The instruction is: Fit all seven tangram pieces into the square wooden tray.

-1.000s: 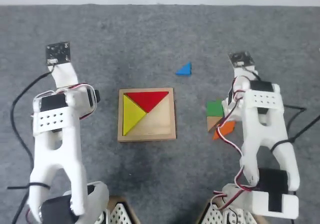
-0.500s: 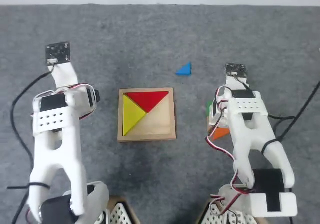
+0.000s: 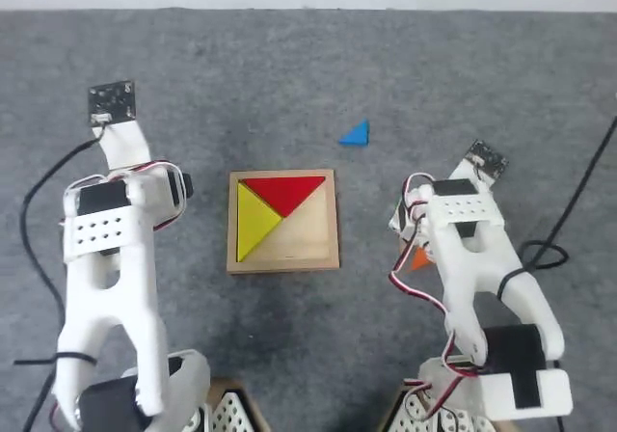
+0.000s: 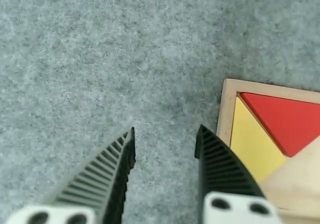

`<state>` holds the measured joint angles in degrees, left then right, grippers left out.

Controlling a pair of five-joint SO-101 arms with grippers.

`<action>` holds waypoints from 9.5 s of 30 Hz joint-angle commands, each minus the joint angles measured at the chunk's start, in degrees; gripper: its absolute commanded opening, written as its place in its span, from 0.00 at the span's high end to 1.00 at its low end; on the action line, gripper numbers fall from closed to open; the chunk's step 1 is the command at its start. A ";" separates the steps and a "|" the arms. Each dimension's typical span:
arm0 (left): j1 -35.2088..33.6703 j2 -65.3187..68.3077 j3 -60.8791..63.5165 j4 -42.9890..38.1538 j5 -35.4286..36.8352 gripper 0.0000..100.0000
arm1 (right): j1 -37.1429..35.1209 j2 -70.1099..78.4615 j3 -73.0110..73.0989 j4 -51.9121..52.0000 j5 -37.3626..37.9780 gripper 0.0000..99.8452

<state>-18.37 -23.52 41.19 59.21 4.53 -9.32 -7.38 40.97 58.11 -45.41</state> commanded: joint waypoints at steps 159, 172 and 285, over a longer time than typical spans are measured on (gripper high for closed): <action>0.18 -0.97 2.59 -2.90 0.70 0.80 | -25.36 21.67 -34.20 -7.08 -16.44 0.71; 0.18 -0.97 2.68 -2.99 0.62 0.80 | -25.71 27.47 -40.18 -8.13 -9.76 0.71; 0.62 -0.53 4.26 -6.07 0.88 0.80 | -4.97 3.82 -19.25 -2.77 11.25 0.71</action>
<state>-18.37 -23.52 45.67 54.55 4.88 -17.58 0.18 22.95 57.05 -36.62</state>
